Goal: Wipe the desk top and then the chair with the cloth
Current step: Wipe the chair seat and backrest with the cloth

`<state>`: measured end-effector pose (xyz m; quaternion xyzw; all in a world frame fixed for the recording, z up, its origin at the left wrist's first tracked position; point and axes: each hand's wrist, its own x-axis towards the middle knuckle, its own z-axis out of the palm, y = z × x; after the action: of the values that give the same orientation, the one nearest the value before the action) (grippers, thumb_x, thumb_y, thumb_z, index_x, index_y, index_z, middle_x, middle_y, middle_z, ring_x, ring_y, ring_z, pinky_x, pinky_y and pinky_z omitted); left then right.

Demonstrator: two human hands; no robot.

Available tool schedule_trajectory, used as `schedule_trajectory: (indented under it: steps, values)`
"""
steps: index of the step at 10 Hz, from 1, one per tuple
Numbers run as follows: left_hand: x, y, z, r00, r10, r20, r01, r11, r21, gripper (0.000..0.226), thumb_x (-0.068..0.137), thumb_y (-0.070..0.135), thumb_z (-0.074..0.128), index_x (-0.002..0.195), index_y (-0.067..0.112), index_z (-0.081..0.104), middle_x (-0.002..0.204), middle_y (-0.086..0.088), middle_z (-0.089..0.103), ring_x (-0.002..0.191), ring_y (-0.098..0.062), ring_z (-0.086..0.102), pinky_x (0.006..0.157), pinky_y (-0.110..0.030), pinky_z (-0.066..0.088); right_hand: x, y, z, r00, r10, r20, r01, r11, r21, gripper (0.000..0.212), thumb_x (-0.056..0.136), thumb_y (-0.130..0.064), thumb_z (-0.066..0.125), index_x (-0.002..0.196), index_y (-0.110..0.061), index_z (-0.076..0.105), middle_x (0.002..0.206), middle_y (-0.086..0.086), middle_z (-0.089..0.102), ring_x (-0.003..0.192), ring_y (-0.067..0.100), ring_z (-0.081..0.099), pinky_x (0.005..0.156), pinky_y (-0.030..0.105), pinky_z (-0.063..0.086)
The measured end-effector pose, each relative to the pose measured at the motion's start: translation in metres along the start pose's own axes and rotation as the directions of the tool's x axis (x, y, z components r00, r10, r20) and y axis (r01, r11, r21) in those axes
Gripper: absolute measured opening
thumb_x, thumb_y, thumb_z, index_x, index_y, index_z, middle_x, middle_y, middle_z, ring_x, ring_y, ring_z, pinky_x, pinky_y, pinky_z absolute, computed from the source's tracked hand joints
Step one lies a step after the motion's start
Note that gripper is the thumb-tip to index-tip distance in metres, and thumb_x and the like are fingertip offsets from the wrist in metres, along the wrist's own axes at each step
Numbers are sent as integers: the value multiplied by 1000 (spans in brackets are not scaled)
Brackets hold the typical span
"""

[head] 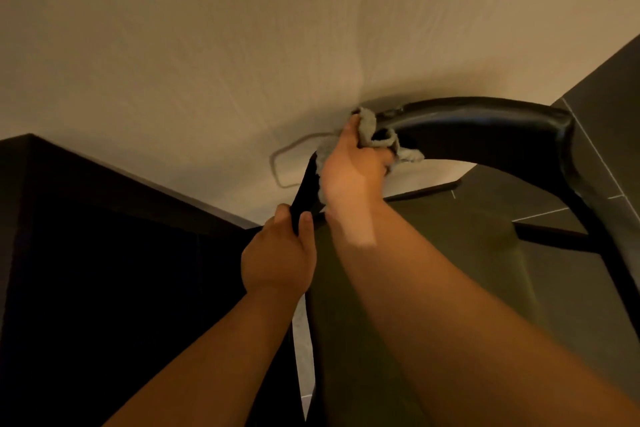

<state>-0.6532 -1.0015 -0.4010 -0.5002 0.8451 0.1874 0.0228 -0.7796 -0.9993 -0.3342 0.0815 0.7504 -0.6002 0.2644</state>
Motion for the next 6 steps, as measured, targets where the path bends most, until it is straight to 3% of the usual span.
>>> schedule_trajectory:
  steps: [1, 2, 4, 5, 6]
  values:
    - [0, -1, 2, 999, -29, 32, 30, 999, -25, 28, 106, 52, 33, 94, 27, 41, 77, 4, 58, 65, -16, 56, 56, -34, 44, -5, -1, 10, 995, 97, 36, -98, 995, 30, 70, 99, -69, 38, 145, -16, 43, 150, 17, 45, 136, 46, 42, 115, 55, 36]
    - [0, 0, 2, 1000, 1, -18, -1, 1000, -10, 44, 103, 59, 19, 101, 25, 46, 79, 3, 57, 66, -20, 56, 58, -35, 46, 16, -9, 2, 976, 216, -35, -212, 972, 98, 72, 102, -50, 52, 155, -12, 23, 149, 20, 47, 133, 39, 50, 111, 47, 42]
    - [-1, -2, 2, 1000, 1, -31, -1, 1000, -9, 46, 102, 60, 18, 105, 26, 49, 74, 7, 54, 60, -13, 53, 53, -32, 44, 18, -21, -9, 965, 251, -72, -219, 930, 297, 94, 87, -53, 74, 154, -14, 21, 148, 10, 48, 133, 25, 52, 110, 33, 42]
    - [0, -2, 1, 999, -37, 13, 37, 999, -11, 30, 105, 53, 31, 94, 28, 43, 76, 7, 55, 63, -13, 53, 54, -31, 39, 5, -6, 6, 970, 240, -33, -223, 937, 271, 92, 89, -51, 72, 154, -10, 21, 148, 9, 49, 133, 22, 51, 104, 19, 36]
    - [-1, -3, 1, 1000, -16, -21, 16, 1000, -15, 39, 103, 60, 23, 97, 28, 44, 75, 7, 55, 63, -14, 54, 55, -32, 45, 14, -6, 3, 962, 273, 12, -269, 940, 210, 82, 93, -54, 65, 151, -8, 30, 141, 7, 54, 130, 22, 54, 105, 22, 37]
